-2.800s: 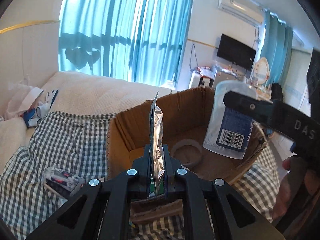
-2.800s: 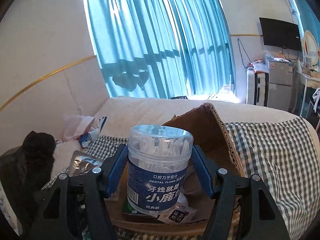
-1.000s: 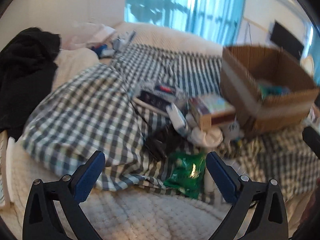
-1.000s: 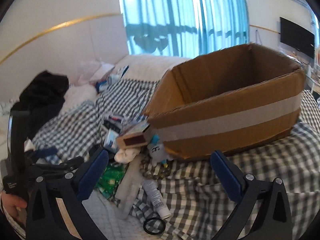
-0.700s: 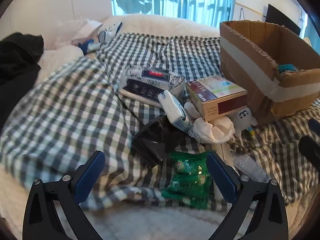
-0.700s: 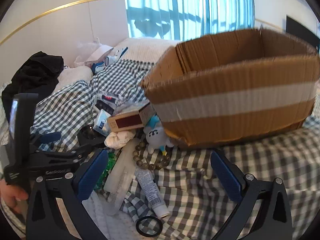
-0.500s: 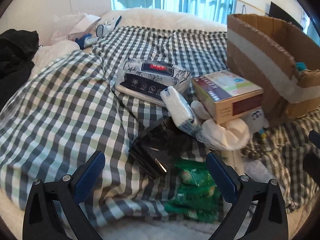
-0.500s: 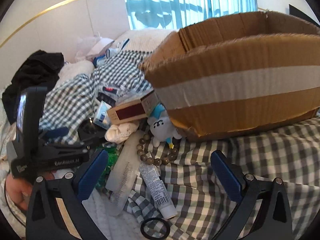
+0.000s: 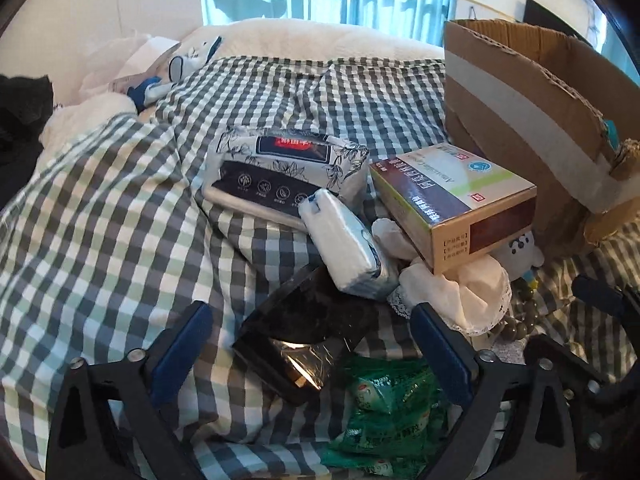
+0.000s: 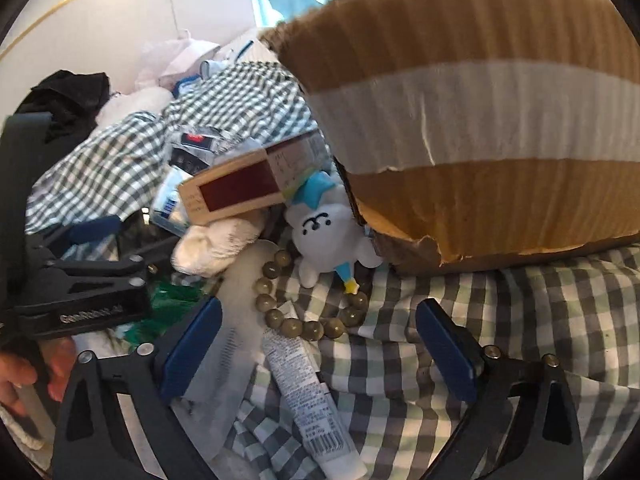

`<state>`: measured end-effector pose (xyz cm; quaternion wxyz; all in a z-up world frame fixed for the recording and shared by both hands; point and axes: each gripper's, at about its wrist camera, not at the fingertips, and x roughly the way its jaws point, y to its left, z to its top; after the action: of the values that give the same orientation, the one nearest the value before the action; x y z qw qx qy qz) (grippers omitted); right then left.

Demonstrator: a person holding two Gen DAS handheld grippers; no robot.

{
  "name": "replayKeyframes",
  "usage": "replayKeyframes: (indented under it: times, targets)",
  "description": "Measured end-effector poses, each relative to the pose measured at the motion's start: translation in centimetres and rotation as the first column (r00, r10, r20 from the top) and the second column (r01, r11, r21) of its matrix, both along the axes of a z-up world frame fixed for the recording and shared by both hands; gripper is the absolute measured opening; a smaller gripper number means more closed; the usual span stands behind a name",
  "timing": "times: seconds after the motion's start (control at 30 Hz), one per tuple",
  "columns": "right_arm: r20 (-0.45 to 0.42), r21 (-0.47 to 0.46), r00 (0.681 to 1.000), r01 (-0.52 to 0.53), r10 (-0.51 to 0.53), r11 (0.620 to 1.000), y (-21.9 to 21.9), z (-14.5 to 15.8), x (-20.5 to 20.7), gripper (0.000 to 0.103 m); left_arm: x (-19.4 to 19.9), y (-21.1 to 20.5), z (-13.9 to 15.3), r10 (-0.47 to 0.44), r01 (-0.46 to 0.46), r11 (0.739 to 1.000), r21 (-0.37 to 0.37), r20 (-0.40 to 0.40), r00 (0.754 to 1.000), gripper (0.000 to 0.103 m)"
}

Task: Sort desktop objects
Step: 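Move both open tools back to the pile of items, then grasp the black round object with the left tool while the right tool grasps the brown bead bracelet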

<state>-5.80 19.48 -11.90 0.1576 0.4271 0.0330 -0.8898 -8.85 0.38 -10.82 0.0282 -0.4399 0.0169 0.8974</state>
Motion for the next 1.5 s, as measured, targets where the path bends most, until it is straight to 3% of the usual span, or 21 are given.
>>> replayKeyframes:
  times: [0.03,0.1,0.17,0.37,0.47,0.6,0.63,0.77,0.9,0.93,1.0,1.03,1.07,1.17,1.3,1.5]
  targets:
    - [0.008,-0.002,1.0,0.001,-0.001,1.0,0.0,-0.1,-0.1,0.086,-0.1,0.0,0.0,0.0,0.0,1.0,-0.009,-0.003,1.0,0.097]
    - [0.015,-0.008,1.0,0.001,-0.001,1.0,0.1,-0.2,-0.2,0.084,-0.4,0.0,0.2,-0.004,0.004,1.0,-0.007,-0.012,1.0,0.092]
    - [0.018,-0.005,1.0,0.001,-0.001,1.0,0.2,-0.3,-0.3,0.084,-0.6,0.0,0.0,-0.019,0.019,1.0,0.0,-0.002,1.0,0.074]
    - [0.043,0.004,0.999,0.0,0.0,1.0,0.2,-0.9,-0.8,0.073,-0.3,0.5,-0.5,-0.041,0.042,0.999,-0.014,0.013,0.999,0.046]
    - [0.049,-0.002,0.999,0.001,-0.001,1.0,0.3,-1.0,-0.8,0.072,0.0,0.4,-0.3,-0.042,0.042,0.999,-0.002,0.024,0.999,0.042]
    - [0.072,-0.007,0.997,-0.003,0.004,1.0,0.5,-1.4,-1.1,0.056,0.8,0.4,-0.3,-0.06,0.058,0.998,0.023,0.049,0.997,0.028]
    - [0.078,-0.006,0.997,-0.001,0.002,1.0,0.6,-1.5,-1.1,0.048,1.1,0.6,-0.3,-0.063,0.063,0.998,0.018,0.053,0.997,0.027]
    - [0.102,-0.019,0.995,0.013,-0.011,1.0,1.1,-2.0,-1.3,0.047,1.4,0.9,-0.6,-0.075,0.076,0.997,-0.012,0.049,0.996,0.027]
    - [0.12,-0.024,0.993,0.009,-0.006,1.0,1.3,-2.1,-1.3,0.042,0.9,0.0,-1.1,-0.058,0.056,0.998,0.033,0.073,0.996,0.043]
    - [0.124,-0.03,0.992,0.006,-0.003,1.0,1.2,-2.0,-1.3,0.037,0.7,-0.2,-1.2,-0.052,0.049,0.998,0.043,0.077,0.996,0.048]
    - [0.133,-0.054,0.991,-0.008,0.015,0.998,1.2,-1.7,-1.1,0.017,0.5,-0.8,-1.3,-0.042,0.035,0.996,0.079,0.09,0.995,0.048]
    - [0.133,-0.055,0.991,-0.016,0.023,0.998,1.0,-1.5,-0.9,0.012,0.5,-0.9,-1.3,-0.041,0.033,0.996,0.088,0.091,0.995,0.042]
    - [0.124,-0.042,0.992,-0.023,0.028,0.999,0.9,-1.3,-0.7,0.012,0.6,-0.9,-1.2,-0.053,0.044,0.993,0.106,0.088,0.995,0.026]
    - [0.103,-0.038,0.994,-0.037,0.041,0.999,0.9,-0.5,-0.1,0.012,0.9,-0.3,-0.9,-0.085,0.077,0.992,0.097,0.079,0.993,0.015]
    - [0.109,-0.076,0.993,-0.031,0.04,0.997,1.7,0.0,0.3,0.011,1.6,0.2,-0.8,-0.101,0.094,0.992,0.081,0.084,0.991,0.01]
    - [0.081,-0.118,0.995,-0.045,0.055,0.992,2.2,1.9,1.3,0.011,2.4,-0.5,-0.2,-0.077,0.065,0.99,0.121,0.094,0.993,0.009]
